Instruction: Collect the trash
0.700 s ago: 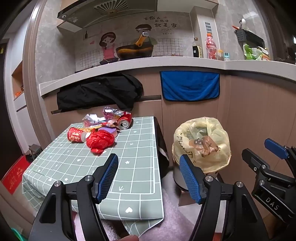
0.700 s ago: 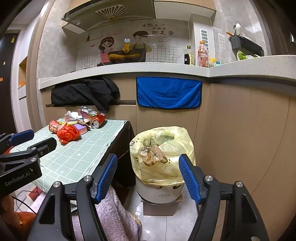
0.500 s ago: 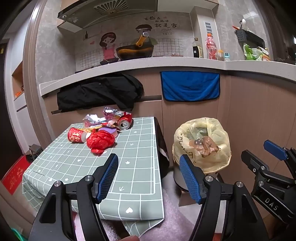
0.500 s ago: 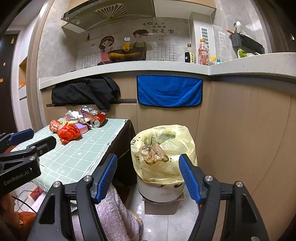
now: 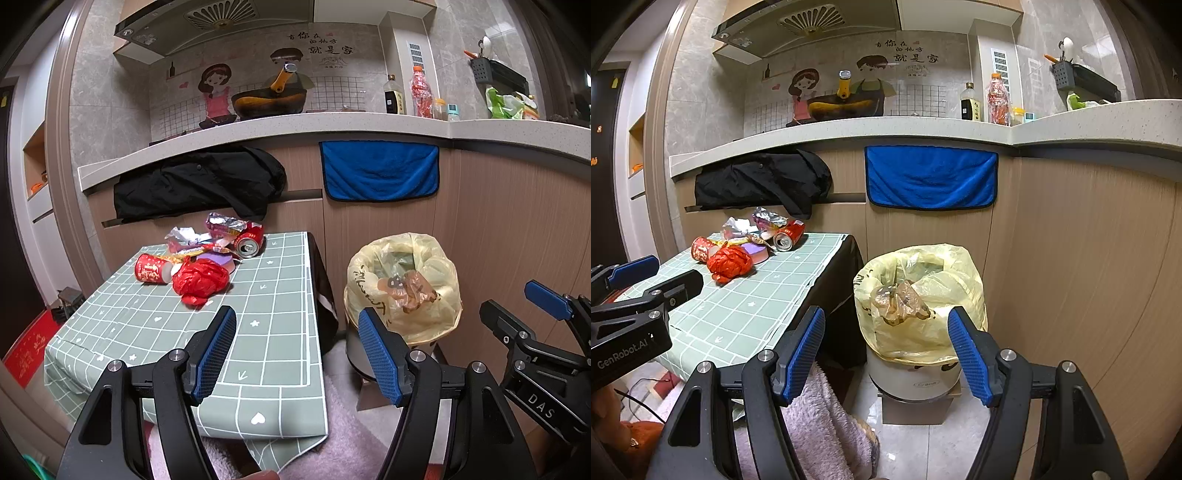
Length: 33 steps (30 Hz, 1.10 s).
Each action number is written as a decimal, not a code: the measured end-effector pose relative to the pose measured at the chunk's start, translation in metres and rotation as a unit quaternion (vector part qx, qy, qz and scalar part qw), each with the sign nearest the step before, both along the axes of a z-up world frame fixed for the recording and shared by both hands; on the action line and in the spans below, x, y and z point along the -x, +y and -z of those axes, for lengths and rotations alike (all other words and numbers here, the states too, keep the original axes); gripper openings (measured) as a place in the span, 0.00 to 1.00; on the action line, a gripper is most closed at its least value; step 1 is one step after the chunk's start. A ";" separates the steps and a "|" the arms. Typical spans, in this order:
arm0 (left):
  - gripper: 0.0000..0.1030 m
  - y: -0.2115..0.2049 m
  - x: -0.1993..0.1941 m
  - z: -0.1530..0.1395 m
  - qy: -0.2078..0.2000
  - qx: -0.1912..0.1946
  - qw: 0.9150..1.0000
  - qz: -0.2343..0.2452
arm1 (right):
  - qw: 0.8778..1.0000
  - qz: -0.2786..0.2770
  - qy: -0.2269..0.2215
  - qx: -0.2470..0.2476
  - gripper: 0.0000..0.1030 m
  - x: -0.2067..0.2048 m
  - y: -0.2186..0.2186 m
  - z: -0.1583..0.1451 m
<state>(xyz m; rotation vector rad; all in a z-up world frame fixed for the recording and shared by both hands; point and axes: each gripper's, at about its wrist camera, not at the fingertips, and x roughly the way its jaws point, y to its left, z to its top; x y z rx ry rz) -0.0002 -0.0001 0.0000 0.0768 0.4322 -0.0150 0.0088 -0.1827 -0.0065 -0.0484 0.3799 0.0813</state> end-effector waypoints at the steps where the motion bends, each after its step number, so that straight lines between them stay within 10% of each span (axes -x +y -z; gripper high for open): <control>1: 0.67 0.000 0.000 0.000 0.000 0.000 1.000 0.000 | 1.000 0.000 -0.001 0.000 0.65 0.000 0.000 0.000; 33: 0.67 0.000 0.000 0.000 0.000 0.000 1.000 0.001 | 1.000 0.001 0.001 -0.002 0.65 0.000 -0.001 0.000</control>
